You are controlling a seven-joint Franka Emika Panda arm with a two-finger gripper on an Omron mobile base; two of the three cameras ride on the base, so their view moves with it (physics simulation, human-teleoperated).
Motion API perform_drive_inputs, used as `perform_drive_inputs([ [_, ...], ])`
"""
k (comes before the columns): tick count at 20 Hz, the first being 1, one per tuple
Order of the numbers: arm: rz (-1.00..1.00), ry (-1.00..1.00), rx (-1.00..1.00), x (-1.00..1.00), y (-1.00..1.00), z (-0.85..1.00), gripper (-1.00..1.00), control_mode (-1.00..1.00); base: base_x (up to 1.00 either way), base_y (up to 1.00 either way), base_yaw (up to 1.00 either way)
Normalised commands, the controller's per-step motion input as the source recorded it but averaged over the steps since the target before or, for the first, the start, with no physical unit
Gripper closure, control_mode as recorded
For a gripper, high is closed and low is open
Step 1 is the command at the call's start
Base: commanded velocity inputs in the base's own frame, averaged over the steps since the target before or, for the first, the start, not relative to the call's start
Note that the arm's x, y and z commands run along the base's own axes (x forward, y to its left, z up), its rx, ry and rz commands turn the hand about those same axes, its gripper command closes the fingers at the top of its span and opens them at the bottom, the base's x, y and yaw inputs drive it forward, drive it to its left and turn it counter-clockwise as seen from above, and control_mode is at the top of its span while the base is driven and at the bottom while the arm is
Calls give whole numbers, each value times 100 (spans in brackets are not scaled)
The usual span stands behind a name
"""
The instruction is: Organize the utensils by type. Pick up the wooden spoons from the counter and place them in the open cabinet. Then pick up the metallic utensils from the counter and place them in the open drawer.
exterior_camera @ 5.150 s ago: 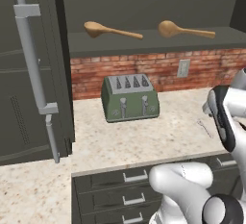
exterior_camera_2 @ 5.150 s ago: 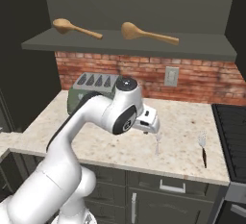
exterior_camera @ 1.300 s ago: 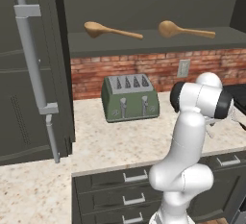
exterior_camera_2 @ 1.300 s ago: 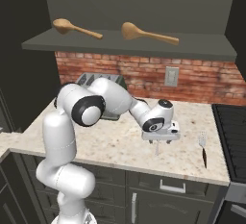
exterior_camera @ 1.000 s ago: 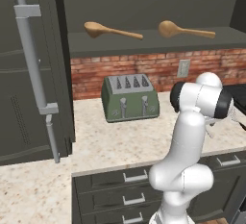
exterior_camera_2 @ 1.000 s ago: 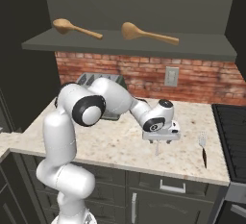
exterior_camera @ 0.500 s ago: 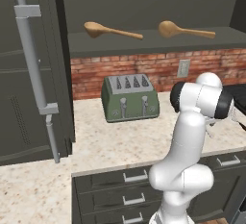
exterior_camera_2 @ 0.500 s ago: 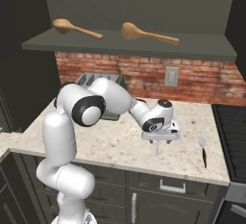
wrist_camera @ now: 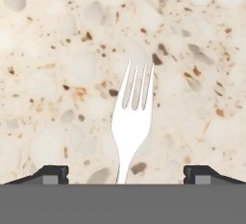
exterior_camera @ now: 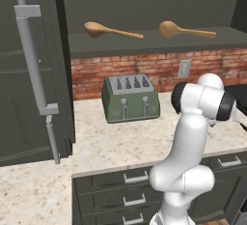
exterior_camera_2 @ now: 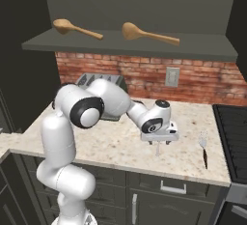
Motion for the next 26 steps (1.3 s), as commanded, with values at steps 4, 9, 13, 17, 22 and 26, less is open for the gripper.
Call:
perform_drive_inputs([
  [4, 0, 0, 0, -27, 20, -15, -100, -100, 0, 0, 0],
  [9, 0, 0, 0, -19, 14, -15, -100, -100, 0, 0, 0],
  [13, 0, 0, -3, -1, 3, -25, -100, -100, 0, 0, 0],
  [17, 0, 0, -9, 10, 0, -32, -100, -100, 0, 0, 0],
  [22, 0, 0, -6, 8, 0, -37, -100, -100, 0, 0, 0],
  [26, 0, 0, -1, 0, 0, -49, -100, -100, 0, 0, 0],
])
